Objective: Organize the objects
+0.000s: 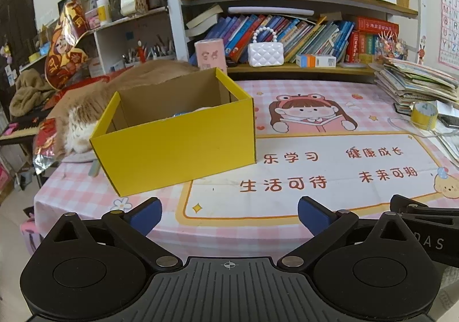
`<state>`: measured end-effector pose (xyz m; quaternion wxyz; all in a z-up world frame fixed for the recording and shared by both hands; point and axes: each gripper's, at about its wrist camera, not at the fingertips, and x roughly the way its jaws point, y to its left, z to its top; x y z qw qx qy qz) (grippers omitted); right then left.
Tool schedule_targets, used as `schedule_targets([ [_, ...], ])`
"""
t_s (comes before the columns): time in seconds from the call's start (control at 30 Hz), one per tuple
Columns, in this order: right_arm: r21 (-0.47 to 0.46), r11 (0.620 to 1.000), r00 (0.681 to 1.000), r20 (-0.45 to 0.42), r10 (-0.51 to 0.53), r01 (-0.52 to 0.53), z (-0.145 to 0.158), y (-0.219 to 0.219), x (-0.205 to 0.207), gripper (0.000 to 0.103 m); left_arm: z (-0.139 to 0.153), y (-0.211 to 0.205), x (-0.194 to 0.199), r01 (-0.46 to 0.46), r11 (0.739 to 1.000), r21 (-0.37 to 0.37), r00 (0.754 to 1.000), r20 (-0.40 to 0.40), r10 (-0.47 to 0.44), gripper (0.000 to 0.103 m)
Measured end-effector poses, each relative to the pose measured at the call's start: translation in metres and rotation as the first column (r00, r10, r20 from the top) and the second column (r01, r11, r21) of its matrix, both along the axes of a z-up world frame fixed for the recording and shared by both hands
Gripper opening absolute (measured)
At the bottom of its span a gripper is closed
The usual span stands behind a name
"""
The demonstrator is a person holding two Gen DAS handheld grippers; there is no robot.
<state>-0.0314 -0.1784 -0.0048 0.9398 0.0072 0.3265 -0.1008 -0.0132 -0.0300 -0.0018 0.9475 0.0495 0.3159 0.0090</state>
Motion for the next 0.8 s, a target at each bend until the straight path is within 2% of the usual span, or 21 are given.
schedule_targets([
  [0.8,-0.008,1.0,1.0,-0.011,0.018,-0.018,-0.0007,0.0059,0.0029,0.103,-0.0006,0.0082,0.0002,-0.012,0.999,-0.051,1.0,-0.009,0.012,0.103],
])
